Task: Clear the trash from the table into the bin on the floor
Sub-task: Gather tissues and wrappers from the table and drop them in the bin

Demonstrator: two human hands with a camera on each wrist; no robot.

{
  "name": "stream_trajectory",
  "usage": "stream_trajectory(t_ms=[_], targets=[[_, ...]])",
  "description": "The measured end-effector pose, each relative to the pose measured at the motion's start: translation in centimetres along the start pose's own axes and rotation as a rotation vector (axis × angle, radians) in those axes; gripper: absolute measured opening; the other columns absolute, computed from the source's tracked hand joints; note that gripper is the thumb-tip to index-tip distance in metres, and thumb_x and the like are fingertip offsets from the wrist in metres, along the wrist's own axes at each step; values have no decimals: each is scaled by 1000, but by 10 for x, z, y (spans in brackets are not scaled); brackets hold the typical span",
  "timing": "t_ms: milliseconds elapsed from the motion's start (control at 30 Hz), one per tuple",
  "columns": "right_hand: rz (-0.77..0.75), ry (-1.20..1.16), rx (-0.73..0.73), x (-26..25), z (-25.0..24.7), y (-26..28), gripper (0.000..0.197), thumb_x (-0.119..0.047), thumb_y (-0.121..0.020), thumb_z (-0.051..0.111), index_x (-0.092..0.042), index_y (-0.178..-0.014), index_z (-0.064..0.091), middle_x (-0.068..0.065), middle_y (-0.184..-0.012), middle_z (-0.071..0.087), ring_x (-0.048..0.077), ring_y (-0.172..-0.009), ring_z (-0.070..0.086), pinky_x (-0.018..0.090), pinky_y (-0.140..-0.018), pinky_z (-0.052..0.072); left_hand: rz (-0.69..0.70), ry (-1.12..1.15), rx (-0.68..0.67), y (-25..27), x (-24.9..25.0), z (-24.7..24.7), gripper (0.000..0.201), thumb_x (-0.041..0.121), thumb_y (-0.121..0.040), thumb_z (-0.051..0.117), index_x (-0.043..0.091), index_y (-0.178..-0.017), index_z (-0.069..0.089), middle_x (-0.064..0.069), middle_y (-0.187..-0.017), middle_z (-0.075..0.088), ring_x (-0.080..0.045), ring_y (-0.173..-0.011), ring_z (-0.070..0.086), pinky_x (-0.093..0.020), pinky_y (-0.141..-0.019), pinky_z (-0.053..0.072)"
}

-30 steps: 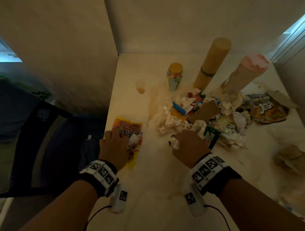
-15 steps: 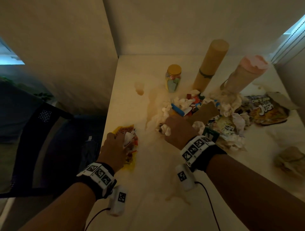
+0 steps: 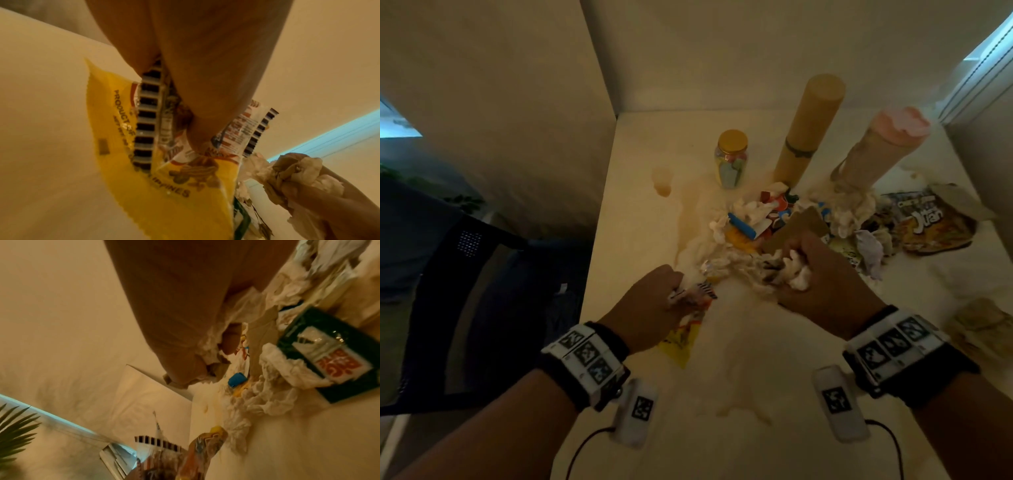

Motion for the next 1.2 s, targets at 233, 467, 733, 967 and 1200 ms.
stream_trajectory(t_ms=[233, 467, 733, 967, 1200], targets=[[117, -83, -48, 36, -2, 15, 44, -13, -71, 78, -37, -100, 55, -13, -104, 60, 9, -97, 59, 30, -79, 52, 69, 143, -150, -39, 35, 11, 23, 33, -88, 68, 42, -73, 54, -1, -124, 42, -20, -105, 43, -33, -85, 41], [49, 57, -127, 35, 1, 17, 33, -8, -67, 70, -20, -97, 61, 5, -96, 53, 24, -89, 53, 45, -75, 49, -10, -186, -220, -69, 13, 50, 44, 37, -92, 59, 18, -131, 52, -3, -147, 34, -29, -121, 42, -44, -101, 43], [12, 19, -185, 25, 10, 13, 34, -2, -68, 69, -23, -93, 58, -7, -91, 53, 5, -83, 51, 23, -67, 42, -15, -107, -93, -46, 16, 40, 33, 44, -90, 56, 24, -117, 59, -1, -106, 58, -25, -95, 53, -35, -82, 42], [-64, 57, -268, -4, 39, 19, 18, -5, -70, 66, -12, -86, 60, 5, -78, 57, 12, -69, 51, 17, -57, 39, -110, 145, -25, 48, 28, -4, 34, 27, -87, 70, 47, -77, 44, 27, -76, 43, 15, -67, 44, -5, -62, 36], [-172, 43, -385, -64, 92, 25, 36, -4, -71, 71, -31, -90, 56, -7, -89, 60, 5, -82, 58, 21, -68, 49, -234, 371, -14, 146, -14, -10, 20, 33, -89, 67, 34, -109, 63, 24, -98, 60, 14, -87, 55, -4, -70, 42]])
Point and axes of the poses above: each hand's wrist, its own y-axis away from the middle knuckle, its own z-axis out of the palm, x = y × z, the point moved 7 cm from there along -y, towards the middle knuckle
